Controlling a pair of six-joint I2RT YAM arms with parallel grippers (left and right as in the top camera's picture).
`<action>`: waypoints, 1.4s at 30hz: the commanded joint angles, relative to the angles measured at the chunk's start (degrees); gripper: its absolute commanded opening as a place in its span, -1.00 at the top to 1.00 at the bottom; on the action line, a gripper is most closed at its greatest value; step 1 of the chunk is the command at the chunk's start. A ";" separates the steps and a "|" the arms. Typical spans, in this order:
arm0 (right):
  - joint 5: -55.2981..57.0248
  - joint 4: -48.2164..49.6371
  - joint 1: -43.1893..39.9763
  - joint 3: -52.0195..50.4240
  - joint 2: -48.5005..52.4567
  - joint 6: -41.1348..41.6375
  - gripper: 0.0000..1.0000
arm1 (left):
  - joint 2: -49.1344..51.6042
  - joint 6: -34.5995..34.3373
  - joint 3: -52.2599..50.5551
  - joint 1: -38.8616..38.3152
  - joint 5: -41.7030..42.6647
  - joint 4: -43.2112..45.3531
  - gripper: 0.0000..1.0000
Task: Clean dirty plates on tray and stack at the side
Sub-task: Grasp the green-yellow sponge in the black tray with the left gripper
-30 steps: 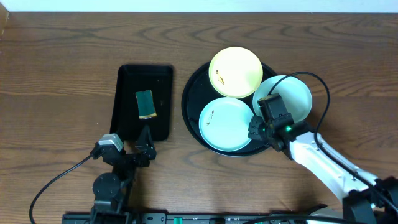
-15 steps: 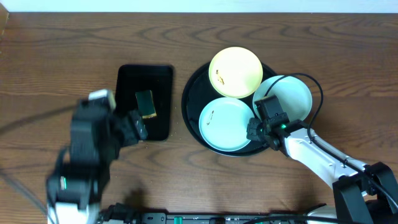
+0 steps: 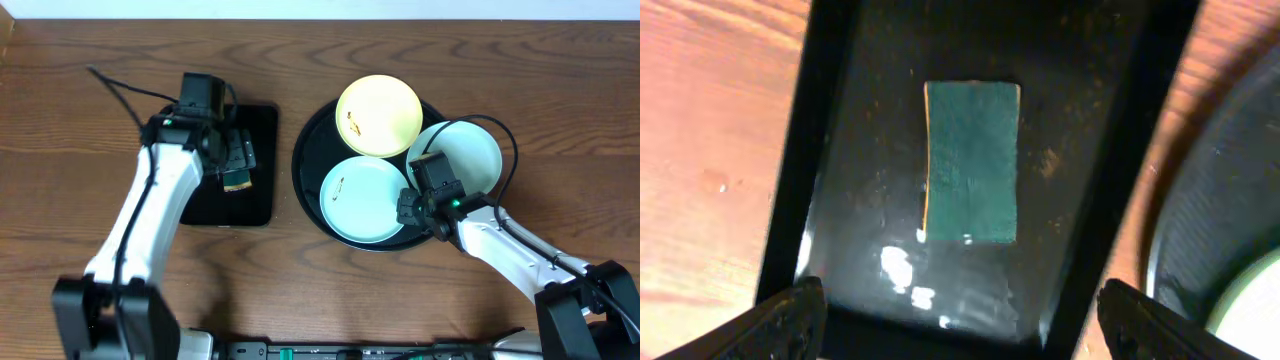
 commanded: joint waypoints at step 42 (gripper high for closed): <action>1.60 2.23 0.96 0.00 3.23 -0.59 0.35 | 25.11 0.28 -0.04 0.22 -3.78 18.27 -0.42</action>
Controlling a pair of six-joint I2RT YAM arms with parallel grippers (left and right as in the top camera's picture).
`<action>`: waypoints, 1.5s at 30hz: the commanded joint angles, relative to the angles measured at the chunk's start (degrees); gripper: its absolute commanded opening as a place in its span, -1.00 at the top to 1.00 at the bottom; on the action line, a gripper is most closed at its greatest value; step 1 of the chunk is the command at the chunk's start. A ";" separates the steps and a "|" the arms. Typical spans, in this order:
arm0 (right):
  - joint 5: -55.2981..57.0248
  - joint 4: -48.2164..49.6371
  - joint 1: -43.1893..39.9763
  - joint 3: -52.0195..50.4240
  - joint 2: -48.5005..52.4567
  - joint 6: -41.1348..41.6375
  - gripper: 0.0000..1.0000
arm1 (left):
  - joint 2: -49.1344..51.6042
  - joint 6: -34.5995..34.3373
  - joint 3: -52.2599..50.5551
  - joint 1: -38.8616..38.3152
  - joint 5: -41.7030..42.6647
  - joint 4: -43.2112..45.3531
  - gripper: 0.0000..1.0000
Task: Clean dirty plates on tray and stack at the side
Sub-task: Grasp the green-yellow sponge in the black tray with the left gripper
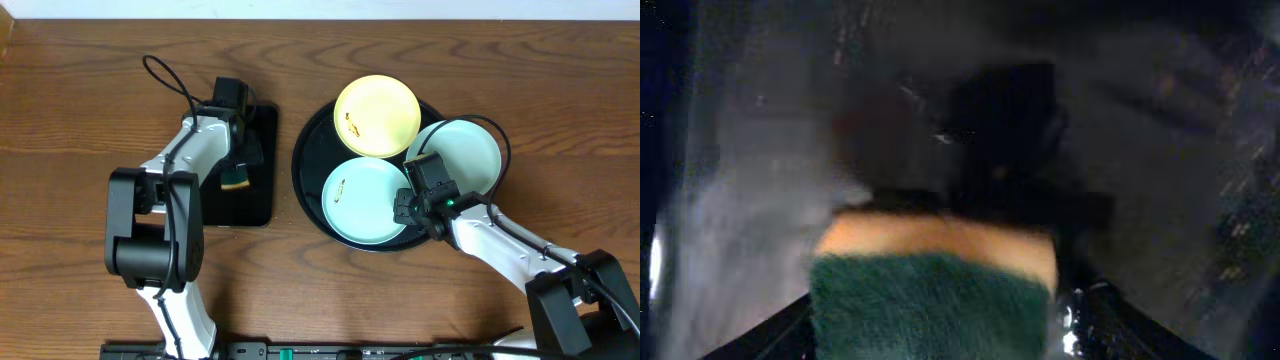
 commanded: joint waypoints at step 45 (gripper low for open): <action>0.81 -0.59 0.22 -0.02 0.66 -0.17 0.38 | -31.71 1.01 -1.11 -1.11 -1.75 -12.07 0.85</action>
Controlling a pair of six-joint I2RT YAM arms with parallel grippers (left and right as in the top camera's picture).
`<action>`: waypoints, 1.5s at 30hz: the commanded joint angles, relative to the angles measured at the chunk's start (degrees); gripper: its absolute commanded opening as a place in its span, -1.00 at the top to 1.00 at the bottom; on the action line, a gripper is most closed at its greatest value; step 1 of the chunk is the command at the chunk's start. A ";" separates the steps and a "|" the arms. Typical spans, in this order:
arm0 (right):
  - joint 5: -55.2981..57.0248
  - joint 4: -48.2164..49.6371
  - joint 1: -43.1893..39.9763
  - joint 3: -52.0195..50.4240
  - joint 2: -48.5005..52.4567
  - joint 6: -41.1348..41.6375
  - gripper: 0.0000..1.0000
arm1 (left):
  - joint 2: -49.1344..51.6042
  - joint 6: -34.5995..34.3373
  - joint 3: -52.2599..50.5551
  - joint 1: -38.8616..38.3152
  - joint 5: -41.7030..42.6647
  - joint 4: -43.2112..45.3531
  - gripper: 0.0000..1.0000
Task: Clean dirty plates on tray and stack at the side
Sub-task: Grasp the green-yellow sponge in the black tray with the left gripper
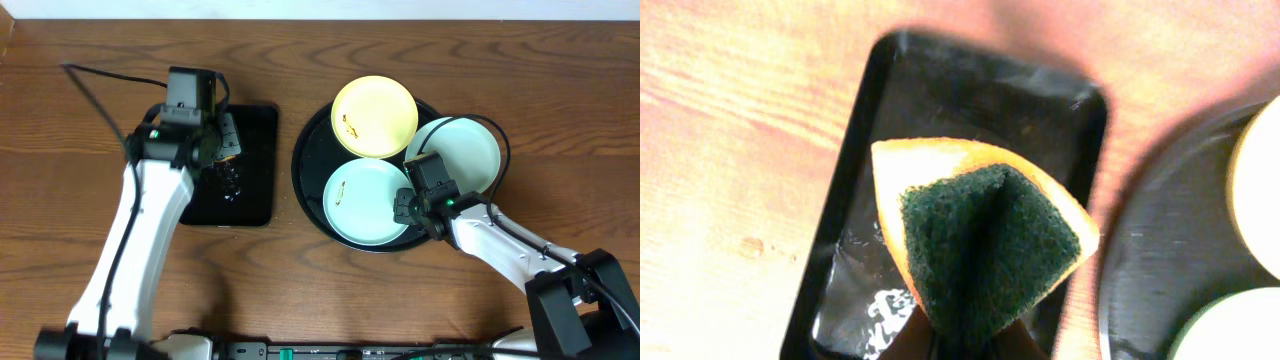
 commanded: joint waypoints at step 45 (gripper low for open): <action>0.76 -0.17 0.22 -0.07 0.57 0.07 0.98 | 6.95 7.37 -0.20 -5.35 28.22 1.66 0.86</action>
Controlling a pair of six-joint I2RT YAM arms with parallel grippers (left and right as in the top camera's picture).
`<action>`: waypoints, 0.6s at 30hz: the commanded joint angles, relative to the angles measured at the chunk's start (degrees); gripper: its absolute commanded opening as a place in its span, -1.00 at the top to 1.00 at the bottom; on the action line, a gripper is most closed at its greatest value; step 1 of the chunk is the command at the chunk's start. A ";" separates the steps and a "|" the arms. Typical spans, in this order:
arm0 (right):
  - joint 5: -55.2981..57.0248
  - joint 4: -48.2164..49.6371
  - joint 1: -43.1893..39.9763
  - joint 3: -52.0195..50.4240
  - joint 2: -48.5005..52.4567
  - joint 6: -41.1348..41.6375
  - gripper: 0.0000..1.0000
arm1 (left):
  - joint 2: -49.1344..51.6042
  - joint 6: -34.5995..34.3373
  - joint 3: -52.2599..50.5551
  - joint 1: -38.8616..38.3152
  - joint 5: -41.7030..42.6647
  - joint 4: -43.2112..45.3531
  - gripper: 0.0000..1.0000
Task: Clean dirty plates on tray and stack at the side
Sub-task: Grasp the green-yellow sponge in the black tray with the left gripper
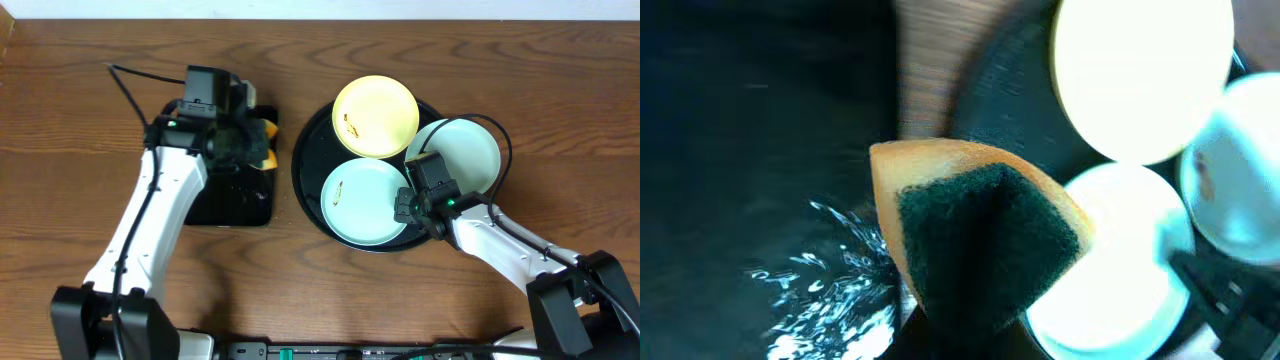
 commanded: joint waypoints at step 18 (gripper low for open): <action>0.15 -0.35 0.26 -0.09 0.81 -0.46 0.98 | 16.98 5.66 -0.13 -20.65 -5.03 11.96 0.85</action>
